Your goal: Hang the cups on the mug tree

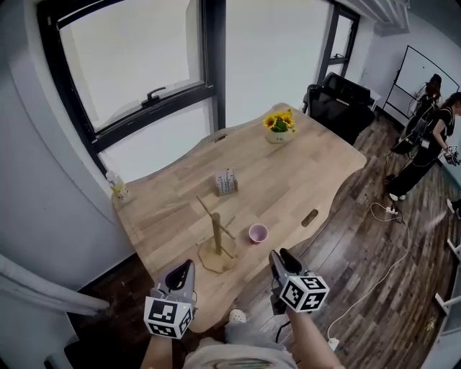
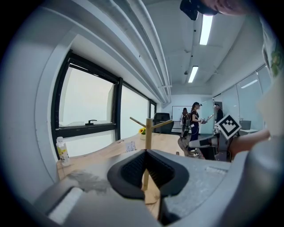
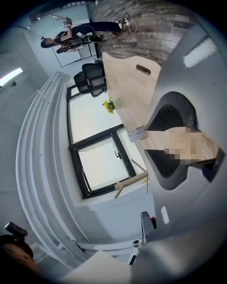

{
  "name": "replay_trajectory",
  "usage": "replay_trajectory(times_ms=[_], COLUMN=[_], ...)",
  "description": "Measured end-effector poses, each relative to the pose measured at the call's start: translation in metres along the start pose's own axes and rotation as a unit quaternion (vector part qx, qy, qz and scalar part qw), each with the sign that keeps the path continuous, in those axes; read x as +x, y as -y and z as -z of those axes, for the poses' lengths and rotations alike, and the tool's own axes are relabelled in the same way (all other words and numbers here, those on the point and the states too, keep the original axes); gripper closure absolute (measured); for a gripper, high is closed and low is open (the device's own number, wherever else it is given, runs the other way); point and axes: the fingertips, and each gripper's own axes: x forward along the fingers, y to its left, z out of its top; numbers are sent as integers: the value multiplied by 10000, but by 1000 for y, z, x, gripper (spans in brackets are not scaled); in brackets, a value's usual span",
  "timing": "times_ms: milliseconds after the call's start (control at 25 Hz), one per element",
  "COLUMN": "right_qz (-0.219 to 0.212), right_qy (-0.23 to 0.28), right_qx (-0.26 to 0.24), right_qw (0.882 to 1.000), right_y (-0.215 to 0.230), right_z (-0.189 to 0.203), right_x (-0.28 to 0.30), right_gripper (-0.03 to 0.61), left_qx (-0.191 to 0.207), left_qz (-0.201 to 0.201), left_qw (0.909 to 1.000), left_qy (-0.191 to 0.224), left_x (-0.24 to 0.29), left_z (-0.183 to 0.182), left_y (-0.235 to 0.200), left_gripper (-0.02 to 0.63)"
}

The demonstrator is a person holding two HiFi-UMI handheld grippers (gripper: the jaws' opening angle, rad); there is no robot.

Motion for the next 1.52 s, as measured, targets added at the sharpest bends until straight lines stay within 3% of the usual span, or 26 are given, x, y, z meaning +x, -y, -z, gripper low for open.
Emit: replay_trajectory(times_ms=[320, 640, 1040, 1280, 1520], right_qz=[-4, 196, 533, 565, 735], right_qy=[-566, -1146, -1342, -1307, -1303], right_qx=[590, 1354, 3174, 3413, 3239], right_qw=[9967, 9840, 9372, 9291, 9342], right_y=[39, 73, 109, 109, 111], right_z=[26, 65, 103, 108, 104], right_x=[55, 98, 130, 131, 131], right_gripper=[443, 434, 437, 496, 558], left_qx=[-98, -146, -280, -359, -413], left_qz=[-401, -666, -834, -805, -794], left_qw=[9991, 9976, 9957, 9956, 9955], left_qy=[-47, -119, -277, -314, -306], left_x=[9, 9, 19, 24, 26], left_z=[9, 14, 23, 25, 26], left_y=[-21, -39, -56, -56, -57], left_gripper=[611, 611, 611, 611, 611])
